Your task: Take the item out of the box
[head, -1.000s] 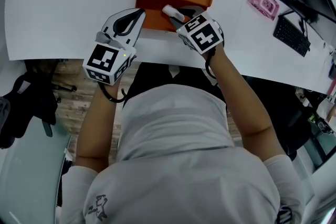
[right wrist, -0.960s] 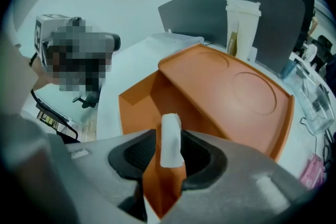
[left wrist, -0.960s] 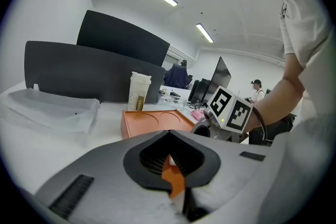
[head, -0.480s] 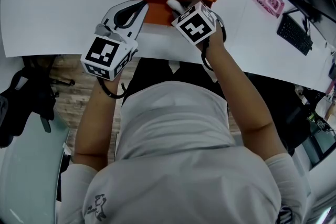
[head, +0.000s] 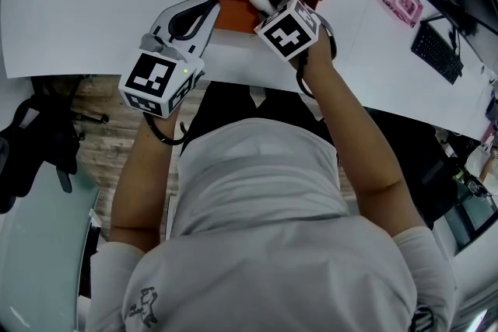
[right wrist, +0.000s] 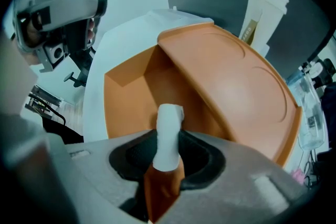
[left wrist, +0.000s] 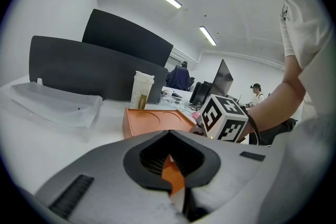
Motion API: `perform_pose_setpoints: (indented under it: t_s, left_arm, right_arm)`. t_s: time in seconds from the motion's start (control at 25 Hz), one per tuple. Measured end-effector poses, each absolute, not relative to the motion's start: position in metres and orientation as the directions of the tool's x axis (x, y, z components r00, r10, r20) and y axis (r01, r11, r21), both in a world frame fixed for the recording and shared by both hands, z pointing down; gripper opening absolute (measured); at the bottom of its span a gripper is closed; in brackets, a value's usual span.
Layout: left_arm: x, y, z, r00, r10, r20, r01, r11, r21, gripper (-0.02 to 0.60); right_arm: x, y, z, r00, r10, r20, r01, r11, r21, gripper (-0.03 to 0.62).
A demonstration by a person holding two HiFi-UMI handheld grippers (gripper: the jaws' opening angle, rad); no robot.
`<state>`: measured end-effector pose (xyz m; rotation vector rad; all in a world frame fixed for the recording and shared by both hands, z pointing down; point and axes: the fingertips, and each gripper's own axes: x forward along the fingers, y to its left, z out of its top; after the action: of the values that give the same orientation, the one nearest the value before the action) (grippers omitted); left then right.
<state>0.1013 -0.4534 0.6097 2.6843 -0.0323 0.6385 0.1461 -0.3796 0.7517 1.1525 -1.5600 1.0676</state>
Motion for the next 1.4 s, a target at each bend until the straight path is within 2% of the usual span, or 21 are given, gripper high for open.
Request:
perform_pose_setpoints:
  t_s: [0.32, 0.96, 1.4]
  left_arm:
    - [0.098, -0.452, 0.59, 0.907, 0.045, 0.418, -0.114, -0.931, 0.347, -0.002]
    - [0.084, -0.446, 0.508, 0.938, -0.028, 0.345, -0.137, -0.945, 0.296, -0.002]
    - [0.072, -0.436, 0.457, 0.956, -0.051, 0.29, -0.124, -0.963, 0.241, -0.002]
  right_arm:
    - [0.141, -0.375, 0.725, -0.194, -0.246, 0.95, -0.971, 0.183, -0.151, 0.129]
    - [0.161, -0.382, 0.618, -0.19, -0.503, 0.843, -0.981, 0.121, -0.149, 0.129]
    - [0.164, -0.378, 0.53, -0.19, -0.686, 0.702, -0.98, 0.088, -0.179, 0.129]
